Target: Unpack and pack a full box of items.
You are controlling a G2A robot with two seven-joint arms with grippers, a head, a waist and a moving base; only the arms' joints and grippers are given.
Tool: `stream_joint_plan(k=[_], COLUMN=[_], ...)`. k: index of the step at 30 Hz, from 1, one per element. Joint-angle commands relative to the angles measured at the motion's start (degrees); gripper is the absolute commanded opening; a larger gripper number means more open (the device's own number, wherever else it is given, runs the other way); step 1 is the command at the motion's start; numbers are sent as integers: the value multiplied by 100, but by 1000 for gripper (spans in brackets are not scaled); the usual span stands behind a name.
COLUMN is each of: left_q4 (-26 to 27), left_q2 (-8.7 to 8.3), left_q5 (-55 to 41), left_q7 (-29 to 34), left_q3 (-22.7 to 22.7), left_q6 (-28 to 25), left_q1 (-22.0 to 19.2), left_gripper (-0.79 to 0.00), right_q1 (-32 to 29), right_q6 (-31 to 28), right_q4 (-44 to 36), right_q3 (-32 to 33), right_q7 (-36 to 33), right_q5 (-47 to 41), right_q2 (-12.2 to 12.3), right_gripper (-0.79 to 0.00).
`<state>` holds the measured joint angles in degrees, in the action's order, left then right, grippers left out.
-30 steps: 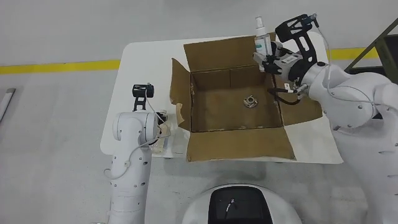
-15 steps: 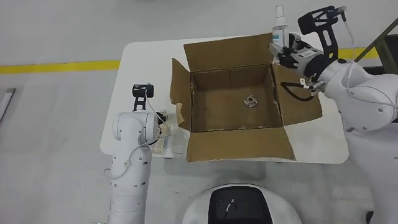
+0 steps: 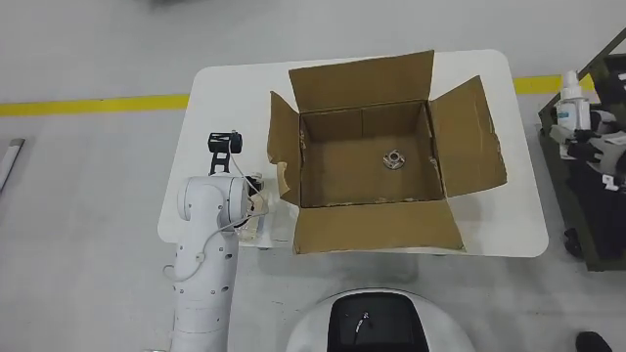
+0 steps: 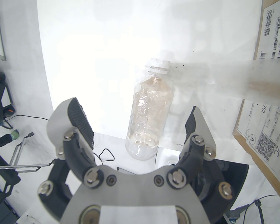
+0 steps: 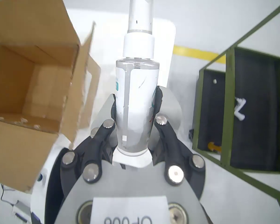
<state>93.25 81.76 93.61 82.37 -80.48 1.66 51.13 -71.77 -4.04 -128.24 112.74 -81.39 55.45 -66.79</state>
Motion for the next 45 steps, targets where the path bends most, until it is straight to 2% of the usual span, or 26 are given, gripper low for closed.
stream_joint_plan(k=[1, 8, 13, 22, 32, 37, 38, 39, 45], left_q4=[0, 0, 0, 0, 0, 0, 0, 0, 0], left_q2=[0, 0, 0, 0, 0, 0, 0, 0, 0], left_q5=[0, 0, 0, 0, 0, 0, 0, 0, 0], left_q7=[0, 0, 0, 0, 0, 0, 0, 0, 0], left_q3=[0, 0, 0, 0, 0, 0, 0, 0, 0], left_q6=[0, 0, 0, 0, 0, 0, 0, 0, 0], left_q1=[0, 0, 0, 0, 0, 0, 0, 0, 0], left_gripper=[0, 0, 0, 0, 0, 0, 0, 0, 0], right_q1=[-421, -1582, -1974, -1920, -1499, -1273, -1232, -1192, -1013], right_q6=[-104, -164, -205, -198, -24, 28, 31, 21, 43], right_q4=[-51, 22, 233, 998, 1478, 1690, 1723, 1765, 1984], right_q3=[77, -35, -361, -1077, -1733, -1903, -1935, -1970, -2095], right_q7=[-110, -5, 465, 1466, 1580, 1511, 1497, 1458, 1440], right_q5=[-32, -109, -20, 344, 730, 833, 842, 861, 876], right_q2=[6, -12, -21, -26, -16, -5, -3, 0, 10], right_gripper=[-785, -785, -785, -785, -785, -708, -616, -570, -514])
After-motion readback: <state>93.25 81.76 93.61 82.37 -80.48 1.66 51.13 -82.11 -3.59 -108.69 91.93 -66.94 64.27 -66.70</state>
